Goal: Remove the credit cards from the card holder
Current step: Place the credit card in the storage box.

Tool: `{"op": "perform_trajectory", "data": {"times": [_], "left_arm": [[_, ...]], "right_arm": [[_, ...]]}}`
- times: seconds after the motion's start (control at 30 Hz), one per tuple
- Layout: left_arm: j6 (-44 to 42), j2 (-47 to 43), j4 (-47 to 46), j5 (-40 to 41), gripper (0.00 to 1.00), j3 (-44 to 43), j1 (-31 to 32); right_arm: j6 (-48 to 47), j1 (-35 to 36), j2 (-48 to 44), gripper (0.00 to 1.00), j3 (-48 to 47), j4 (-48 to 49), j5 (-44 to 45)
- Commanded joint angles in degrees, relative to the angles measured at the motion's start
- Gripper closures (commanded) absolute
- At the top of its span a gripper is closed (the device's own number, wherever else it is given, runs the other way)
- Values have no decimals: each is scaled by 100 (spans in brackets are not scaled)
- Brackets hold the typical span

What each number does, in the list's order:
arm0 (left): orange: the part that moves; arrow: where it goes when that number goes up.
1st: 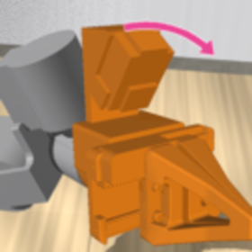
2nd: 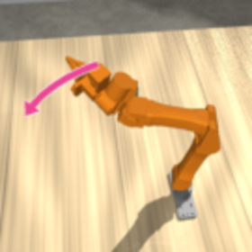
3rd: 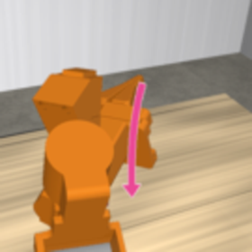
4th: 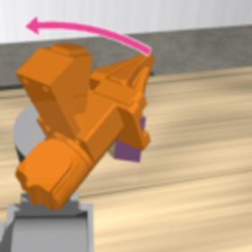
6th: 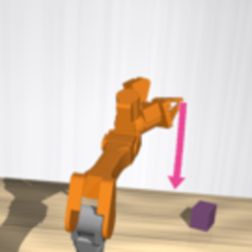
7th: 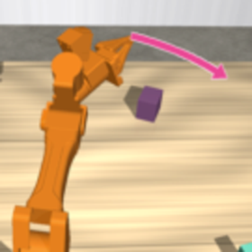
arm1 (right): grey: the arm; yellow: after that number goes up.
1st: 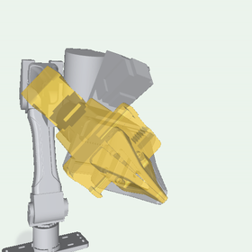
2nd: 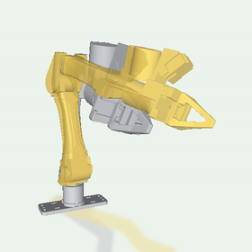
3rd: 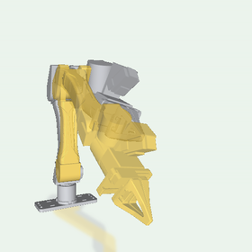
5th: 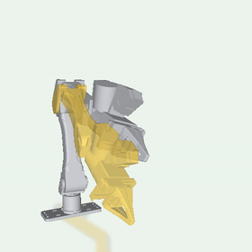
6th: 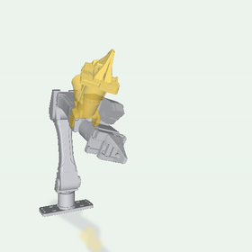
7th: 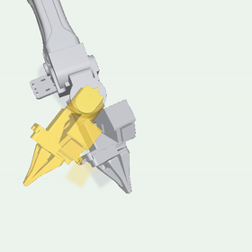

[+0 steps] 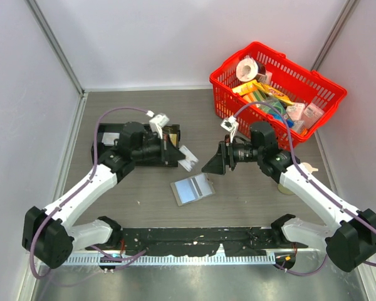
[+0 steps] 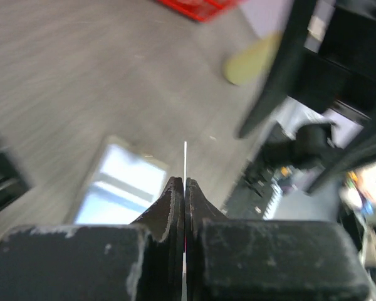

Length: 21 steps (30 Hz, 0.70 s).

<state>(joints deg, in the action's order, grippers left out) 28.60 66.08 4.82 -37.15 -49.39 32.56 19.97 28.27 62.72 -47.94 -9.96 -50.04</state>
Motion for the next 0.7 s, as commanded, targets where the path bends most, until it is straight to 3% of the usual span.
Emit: {"op": "perform_trajectory", "data": {"times": [0.0,0.13,0.27,0.47,0.67], "left_arm": [[23,-376,1098,1400,100,-308,-836],[-284,-491,1925,2657,100,-598,-1671],[-513,-351,2172,3370,100,-827,-2726],[-461,474,2129,3591,100,-1327,-4045],[-715,1853,2120,3627,100,-2144,-4354]], "right_arm": [[-124,12,-5,25,-321,-357,634],[-309,12,-93,19,-312,-577,1302],[-370,20,-391,17,-154,-551,1891],[-511,20,-647,17,83,-622,2130],[-582,143,-761,17,224,-560,2297]]}}
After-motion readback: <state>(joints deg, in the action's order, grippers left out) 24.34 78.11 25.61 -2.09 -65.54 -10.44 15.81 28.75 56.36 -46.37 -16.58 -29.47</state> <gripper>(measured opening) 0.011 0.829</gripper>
